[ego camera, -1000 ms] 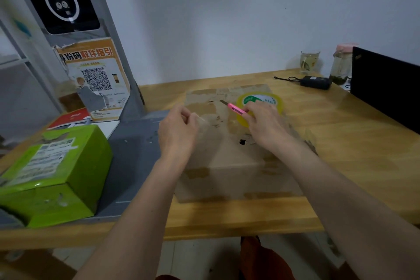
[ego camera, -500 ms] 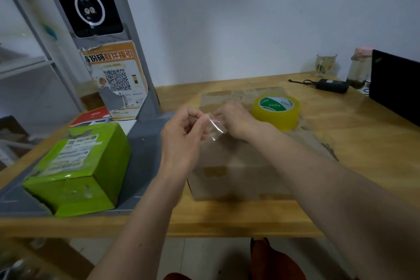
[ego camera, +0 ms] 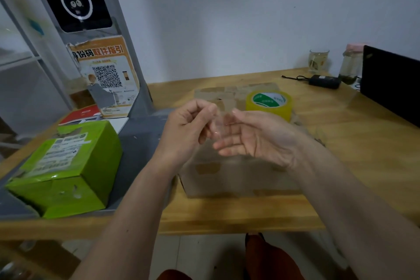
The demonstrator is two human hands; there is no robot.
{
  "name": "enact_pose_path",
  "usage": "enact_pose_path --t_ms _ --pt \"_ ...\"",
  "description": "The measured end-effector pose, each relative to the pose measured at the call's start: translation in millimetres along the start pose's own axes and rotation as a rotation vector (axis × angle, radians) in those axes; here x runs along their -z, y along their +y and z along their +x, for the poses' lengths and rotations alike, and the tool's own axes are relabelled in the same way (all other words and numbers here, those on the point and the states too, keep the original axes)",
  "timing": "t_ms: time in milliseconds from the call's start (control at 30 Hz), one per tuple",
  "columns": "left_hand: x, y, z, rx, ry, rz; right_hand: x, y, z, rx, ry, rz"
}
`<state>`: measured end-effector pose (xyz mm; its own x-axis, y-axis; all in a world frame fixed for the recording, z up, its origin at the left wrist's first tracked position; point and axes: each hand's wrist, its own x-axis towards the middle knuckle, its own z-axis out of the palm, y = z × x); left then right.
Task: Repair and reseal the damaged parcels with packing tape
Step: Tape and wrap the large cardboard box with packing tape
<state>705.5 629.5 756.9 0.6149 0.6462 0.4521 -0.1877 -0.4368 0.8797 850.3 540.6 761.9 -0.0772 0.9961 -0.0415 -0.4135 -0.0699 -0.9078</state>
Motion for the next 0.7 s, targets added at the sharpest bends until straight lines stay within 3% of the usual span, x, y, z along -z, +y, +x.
enact_pose_path --t_ms 267,400,700 --pt "-11.9 -1.2 1.5 0.005 -0.026 -0.081 4.9 5.1 -14.0 0.049 -0.001 0.086" --pt "-15.3 -1.0 0.0 0.009 0.0 -0.083 4.5 7.7 -17.0 0.093 0.056 0.016" --pt "-21.4 -7.1 -0.1 0.02 0.134 0.144 1.0 5.2 -23.4 0.247 0.224 -0.151"
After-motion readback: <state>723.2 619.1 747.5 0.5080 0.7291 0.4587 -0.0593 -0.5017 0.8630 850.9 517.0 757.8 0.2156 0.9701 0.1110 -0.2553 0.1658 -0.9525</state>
